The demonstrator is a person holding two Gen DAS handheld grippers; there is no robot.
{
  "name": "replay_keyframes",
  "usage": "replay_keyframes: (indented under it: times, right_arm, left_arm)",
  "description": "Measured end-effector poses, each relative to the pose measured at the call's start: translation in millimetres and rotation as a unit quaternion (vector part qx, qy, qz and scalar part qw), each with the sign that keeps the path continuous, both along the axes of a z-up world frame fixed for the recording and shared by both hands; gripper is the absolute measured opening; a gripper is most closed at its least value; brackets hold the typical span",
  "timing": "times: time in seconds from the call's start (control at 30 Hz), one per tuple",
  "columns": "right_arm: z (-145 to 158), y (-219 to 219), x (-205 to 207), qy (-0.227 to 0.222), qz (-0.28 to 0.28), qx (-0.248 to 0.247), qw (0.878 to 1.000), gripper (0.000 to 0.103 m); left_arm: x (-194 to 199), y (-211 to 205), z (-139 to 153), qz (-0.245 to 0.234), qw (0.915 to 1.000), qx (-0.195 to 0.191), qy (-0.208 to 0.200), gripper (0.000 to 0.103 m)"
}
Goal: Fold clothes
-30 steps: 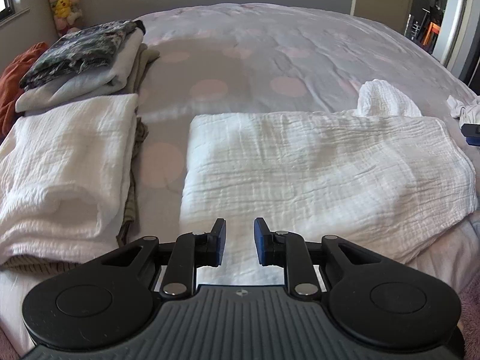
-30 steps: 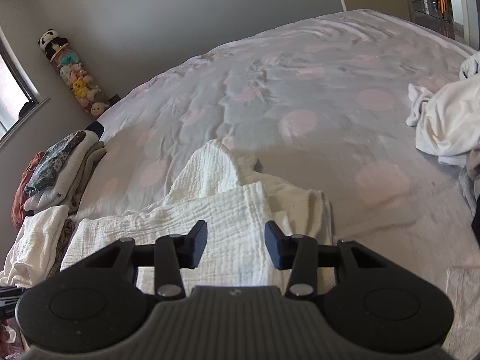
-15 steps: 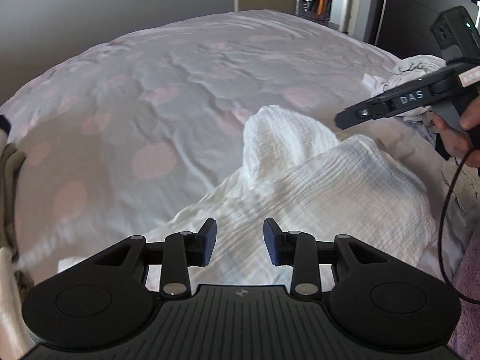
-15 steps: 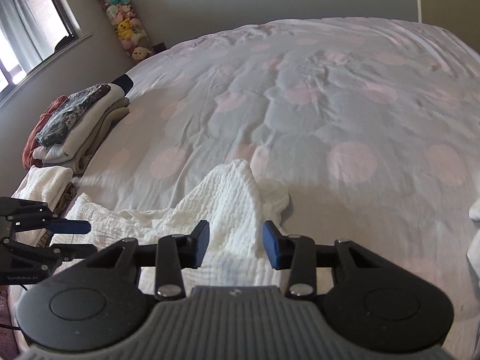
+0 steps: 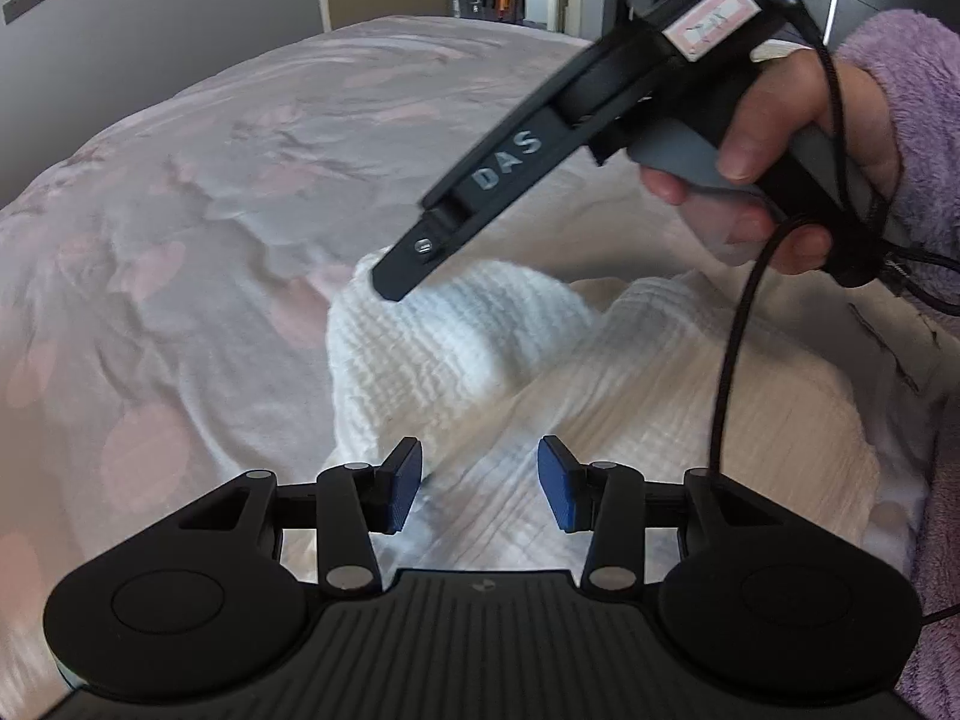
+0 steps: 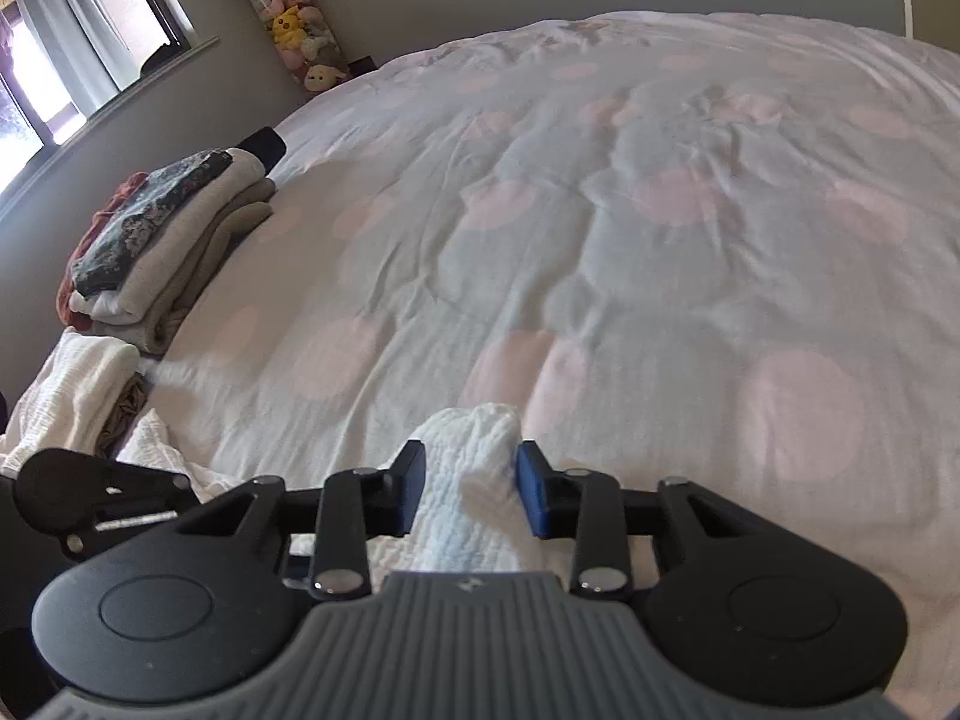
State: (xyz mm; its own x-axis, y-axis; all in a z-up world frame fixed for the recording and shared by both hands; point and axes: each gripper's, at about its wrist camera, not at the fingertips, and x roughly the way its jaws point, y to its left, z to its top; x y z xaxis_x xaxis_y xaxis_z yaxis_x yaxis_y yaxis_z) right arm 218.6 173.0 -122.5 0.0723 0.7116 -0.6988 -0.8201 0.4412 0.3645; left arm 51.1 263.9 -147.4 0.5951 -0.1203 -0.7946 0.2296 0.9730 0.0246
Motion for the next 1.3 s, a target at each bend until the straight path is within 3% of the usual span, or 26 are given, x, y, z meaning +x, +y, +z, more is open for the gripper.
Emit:
replay_keyframes:
  times: [0.07, 0.13, 0.23, 0.4, 0.6, 0.8, 0.9, 1.07, 1.3]
  right_arm:
    - [0, 1, -1, 0.007, 0.008, 0.005, 1.0, 0.011]
    - [2, -1, -3, 0.012, 0.014, 0.012, 1.0, 0.009]
    - [12, -10, -5, 0.012, 0.02, 0.022, 0.999, 0.009]
    - [27, -22, -12, 0.006, 0.032, 0.028, 0.999, 0.008]
    - [40, -30, -26, -0.014, 0.054, 0.026, 0.998, 0.007]
    - [47, -37, -39, -0.025, 0.1, 0.021, 0.994, 0.007]
    - [42, -35, -46, -0.017, 0.15, 0.0, 0.989, 0.007]
    - [22, -27, -56, -0.002, 0.246, -0.056, 0.968, 0.007]
    - [-19, -19, -65, 0.021, 0.267, -0.121, 0.956, 0.007]
  left_arm:
    - [6, -9, -3, -0.019, 0.9998, 0.01, 0.0, 0.041]
    - [12, -17, -8, -0.036, 0.9992, 0.017, 0.003, 0.041]
    - [19, -20, -15, -0.043, 0.9987, -0.002, 0.025, 0.039]
    - [2, -25, -20, -0.041, 0.9988, -0.008, 0.025, 0.014]
    - [-24, -28, -14, -0.02, 0.9996, -0.01, -0.015, 0.008]
    - [-50, -39, 6, -0.032, 0.9974, 0.019, -0.061, 0.007]
    - [-66, -42, 18, -0.026, 0.9962, 0.022, -0.081, 0.007]
    - [-89, -45, 33, -0.01, 0.9934, 0.015, -0.113, 0.007]
    - [-105, -50, 46, -0.019, 0.9901, 0.026, -0.137, 0.007]
